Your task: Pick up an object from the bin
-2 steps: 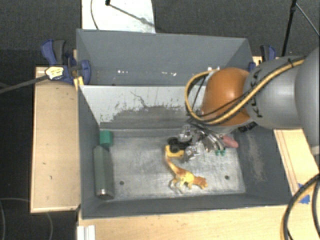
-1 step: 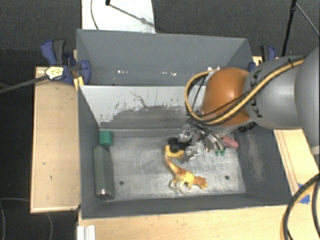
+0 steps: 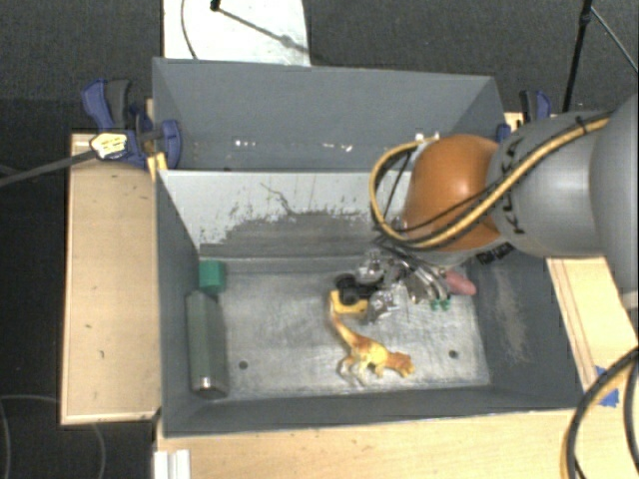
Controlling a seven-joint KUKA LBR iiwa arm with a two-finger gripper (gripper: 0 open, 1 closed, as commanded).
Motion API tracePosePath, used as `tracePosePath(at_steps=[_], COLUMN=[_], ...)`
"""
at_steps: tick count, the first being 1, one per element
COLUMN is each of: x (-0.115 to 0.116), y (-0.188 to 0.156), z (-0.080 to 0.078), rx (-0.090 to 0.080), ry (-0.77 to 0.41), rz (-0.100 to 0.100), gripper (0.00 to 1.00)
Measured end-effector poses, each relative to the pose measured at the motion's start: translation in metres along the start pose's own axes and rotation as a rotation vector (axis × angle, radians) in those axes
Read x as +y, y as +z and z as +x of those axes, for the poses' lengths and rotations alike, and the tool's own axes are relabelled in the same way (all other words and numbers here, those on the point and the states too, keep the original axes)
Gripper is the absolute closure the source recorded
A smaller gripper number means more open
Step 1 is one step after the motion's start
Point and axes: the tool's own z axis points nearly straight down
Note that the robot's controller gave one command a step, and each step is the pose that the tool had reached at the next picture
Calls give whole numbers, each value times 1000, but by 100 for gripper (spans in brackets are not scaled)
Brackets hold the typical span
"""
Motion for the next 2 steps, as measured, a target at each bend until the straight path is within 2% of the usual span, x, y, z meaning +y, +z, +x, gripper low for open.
tracePosePath(at_steps=[2], x=[0], y=[-20], z=[1], rx=[8], ry=[1], rz=[0], gripper=[100])
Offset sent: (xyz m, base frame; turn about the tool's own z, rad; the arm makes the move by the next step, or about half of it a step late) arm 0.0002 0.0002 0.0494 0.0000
